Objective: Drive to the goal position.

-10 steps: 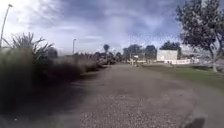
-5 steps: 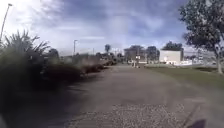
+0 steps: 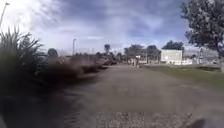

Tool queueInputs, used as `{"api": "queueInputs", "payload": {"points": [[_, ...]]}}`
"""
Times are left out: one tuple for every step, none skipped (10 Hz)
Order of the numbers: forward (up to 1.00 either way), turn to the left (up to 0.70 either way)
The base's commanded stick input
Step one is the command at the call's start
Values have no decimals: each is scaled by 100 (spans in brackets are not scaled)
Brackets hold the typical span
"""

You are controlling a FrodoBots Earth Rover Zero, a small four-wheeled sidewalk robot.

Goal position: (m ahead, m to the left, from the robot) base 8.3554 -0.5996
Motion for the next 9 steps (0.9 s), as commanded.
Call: {"api": "queueInputs", "payload": {"points": [[70,-7],[70,0],[70,0],[70,0],[70,0],[70,0],[70,-5],[70,-14],[70,-23]]}}
